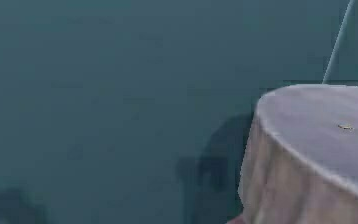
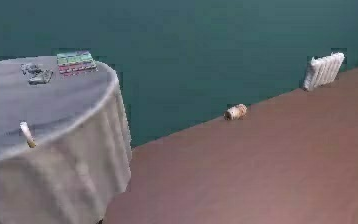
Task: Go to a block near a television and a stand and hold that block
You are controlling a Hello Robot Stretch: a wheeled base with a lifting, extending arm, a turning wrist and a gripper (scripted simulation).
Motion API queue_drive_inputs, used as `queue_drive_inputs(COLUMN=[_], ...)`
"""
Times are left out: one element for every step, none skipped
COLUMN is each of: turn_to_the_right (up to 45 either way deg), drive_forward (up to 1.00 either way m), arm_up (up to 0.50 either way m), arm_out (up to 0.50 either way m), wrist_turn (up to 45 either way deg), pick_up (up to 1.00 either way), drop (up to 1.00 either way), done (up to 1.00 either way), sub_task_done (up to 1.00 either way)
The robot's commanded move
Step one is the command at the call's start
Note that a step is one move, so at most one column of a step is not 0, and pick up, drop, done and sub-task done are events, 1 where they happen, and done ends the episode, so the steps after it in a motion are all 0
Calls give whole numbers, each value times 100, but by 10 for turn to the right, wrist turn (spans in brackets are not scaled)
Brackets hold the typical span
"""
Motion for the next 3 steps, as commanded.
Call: queue_drive_inputs(turn_to_the_right=[450,450,420], drive_forward=[0,0,0], arm_up=[0,0,0], arm_out=[0,0,0], wrist_turn=[0,0,0], pick_up=[0,0,0], drop=[0,0,0], done=[0,0,0], sub_task_done=[0,0,0])
